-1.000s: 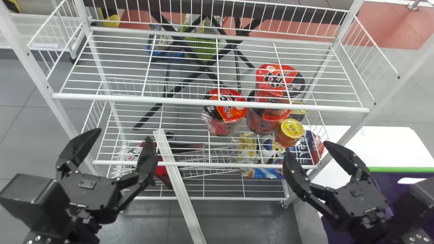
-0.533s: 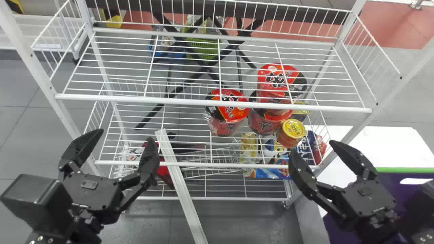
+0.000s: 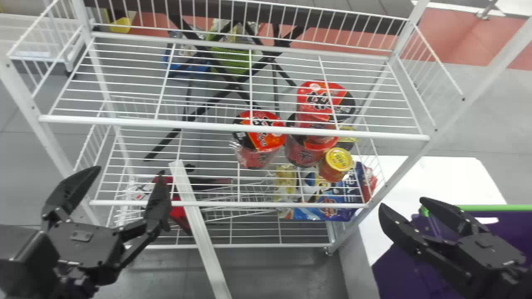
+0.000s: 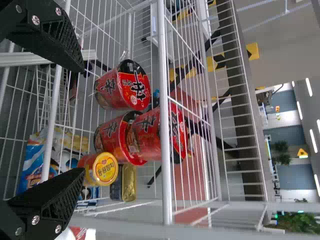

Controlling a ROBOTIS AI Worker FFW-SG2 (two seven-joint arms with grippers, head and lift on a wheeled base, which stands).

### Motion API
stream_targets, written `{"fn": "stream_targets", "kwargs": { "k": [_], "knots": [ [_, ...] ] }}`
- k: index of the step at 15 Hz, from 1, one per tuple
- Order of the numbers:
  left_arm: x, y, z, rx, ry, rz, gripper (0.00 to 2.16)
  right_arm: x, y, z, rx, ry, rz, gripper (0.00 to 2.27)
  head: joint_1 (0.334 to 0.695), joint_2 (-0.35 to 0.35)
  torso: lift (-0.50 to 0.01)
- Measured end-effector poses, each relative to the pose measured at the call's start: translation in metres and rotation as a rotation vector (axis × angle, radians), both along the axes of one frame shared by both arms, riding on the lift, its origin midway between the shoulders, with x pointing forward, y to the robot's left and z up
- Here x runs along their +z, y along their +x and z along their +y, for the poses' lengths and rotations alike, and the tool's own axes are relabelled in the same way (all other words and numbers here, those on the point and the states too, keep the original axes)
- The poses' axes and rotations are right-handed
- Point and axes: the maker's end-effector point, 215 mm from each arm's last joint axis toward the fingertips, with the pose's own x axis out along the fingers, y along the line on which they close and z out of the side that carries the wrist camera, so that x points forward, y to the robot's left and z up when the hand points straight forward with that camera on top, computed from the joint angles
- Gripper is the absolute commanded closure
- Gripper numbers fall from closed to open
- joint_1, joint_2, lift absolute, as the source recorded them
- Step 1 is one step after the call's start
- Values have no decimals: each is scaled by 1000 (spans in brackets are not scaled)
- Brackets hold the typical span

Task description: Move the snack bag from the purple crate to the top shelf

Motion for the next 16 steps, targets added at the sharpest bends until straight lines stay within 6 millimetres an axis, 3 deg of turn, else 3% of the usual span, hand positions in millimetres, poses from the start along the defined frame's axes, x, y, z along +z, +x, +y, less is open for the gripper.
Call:
{"fn": "stream_targets", "kwargs": {
  "k": [6,8,12,16],
  "knots": [
    [-7,0,1,3,0,11,66,20,-29,-73,-73,16,63,117,695,-350,-452],
    [-10,0,1,4,1,14,66,17,-40,-99,-100,53,98,120,695,-350,-452],
    [-15,0,9,15,8,19,66,26,-65,-176,-243,203,98,120,695,-350,-452],
    [-16,1,13,22,12,21,66,17,-94,-227,-321,265,141,90,695,-350,-452]
  ]
}}
